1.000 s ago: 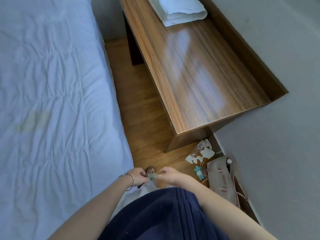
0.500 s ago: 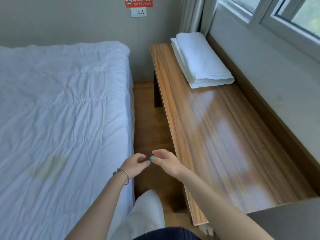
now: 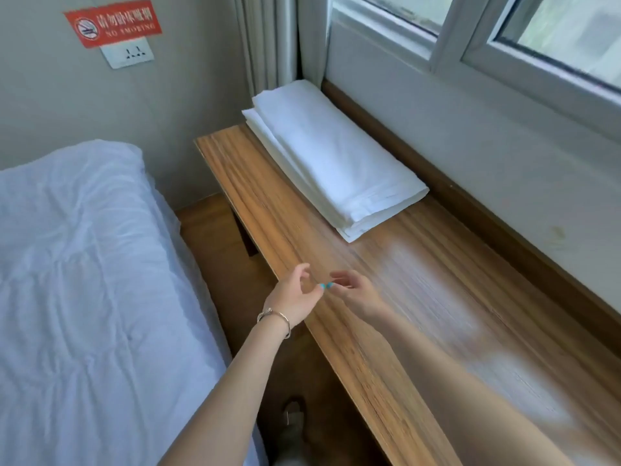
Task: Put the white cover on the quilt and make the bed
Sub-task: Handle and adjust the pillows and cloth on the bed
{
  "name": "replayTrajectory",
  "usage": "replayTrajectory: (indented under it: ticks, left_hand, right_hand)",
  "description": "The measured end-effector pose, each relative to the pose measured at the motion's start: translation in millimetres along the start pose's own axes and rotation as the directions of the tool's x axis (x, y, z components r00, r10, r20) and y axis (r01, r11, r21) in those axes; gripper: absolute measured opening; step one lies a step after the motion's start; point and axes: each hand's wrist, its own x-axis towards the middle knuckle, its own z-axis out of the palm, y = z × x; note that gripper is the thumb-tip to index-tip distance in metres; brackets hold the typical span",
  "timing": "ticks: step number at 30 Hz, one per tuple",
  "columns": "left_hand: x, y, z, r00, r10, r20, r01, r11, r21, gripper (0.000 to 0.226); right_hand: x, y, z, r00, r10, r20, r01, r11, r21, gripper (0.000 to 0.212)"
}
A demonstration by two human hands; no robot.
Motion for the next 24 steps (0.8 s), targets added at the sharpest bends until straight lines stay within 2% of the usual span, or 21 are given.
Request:
replayTrajectory:
  ticks: [7, 10, 12, 13, 14, 16, 17, 19, 21, 24]
  left_hand:
    - [107, 57, -14, 0.996, 0.085, -0.011, -0.086, 0.995, -0.047, 0.059]
    - [137, 66, -15, 0.987, 0.163, -0.013, -0.163, 0.986, 0.02, 0.063]
    - [163, 71, -16, 0.986, 0.16, -0.038, -0.161, 0.987, -0.022, 0.064]
    - [176, 72, -16, 0.991, 0.126, -0.04, -0.128, 0.991, -0.047, 0.066]
    - [190, 74, -17, 0.996, 0.087, -0.03, -0.088, 0.995, -0.051, 0.068]
    - [223, 81, -19, 0.998, 0.063, -0.003, -0.063, 0.998, 0.016, 0.07]
    - [242, 85, -20, 0.996, 0.083, -0.01, -0.083, 0.995, 0.057, 0.07]
    - [280, 91, -23, 0.992, 0.12, -0.028, -0.115, 0.985, 0.125, 0.07]
    - [312, 92, -21, 0.995, 0.095, -0.012, -0.092, 0.982, 0.168, 0.074]
    - [332, 78, -13, 0.997, 0.074, 0.013, -0.074, 0.941, 0.33, 0.077]
  right_hand:
    - [80, -35, -57, 0.986, 0.072, -0.151, -0.064, 0.996, 0.059, 0.042]
    - [110, -40, -81, 0.982, 0.048, -0.185, -0.044, 0.999, 0.026, 0.045]
    - [129, -45, -92, 0.967, 0.034, -0.251, -0.031, 0.999, 0.019, 0.047]
    - [138, -47, -95, 0.955, 0.011, -0.295, -0.022, 0.999, -0.035, 0.047]
    - [147, -50, -99, 0.935, -0.031, -0.353, -0.029, 0.986, -0.162, 0.048]
    - [174, -58, -109, 0.895, -0.142, -0.422, -0.11, 0.848, -0.519, 0.055]
    - [190, -62, -115, 0.897, -0.168, -0.408, -0.146, 0.759, -0.634, 0.062]
    - [224, -67, -125, 0.937, -0.126, -0.325, -0.172, 0.643, -0.746, 0.077]
    - [249, -62, -128, 0.963, -0.051, -0.264, -0.189, 0.57, -0.8, 0.084]
    - [263, -51, -124, 0.969, 0.003, -0.246, -0.21, 0.532, -0.82, 0.085]
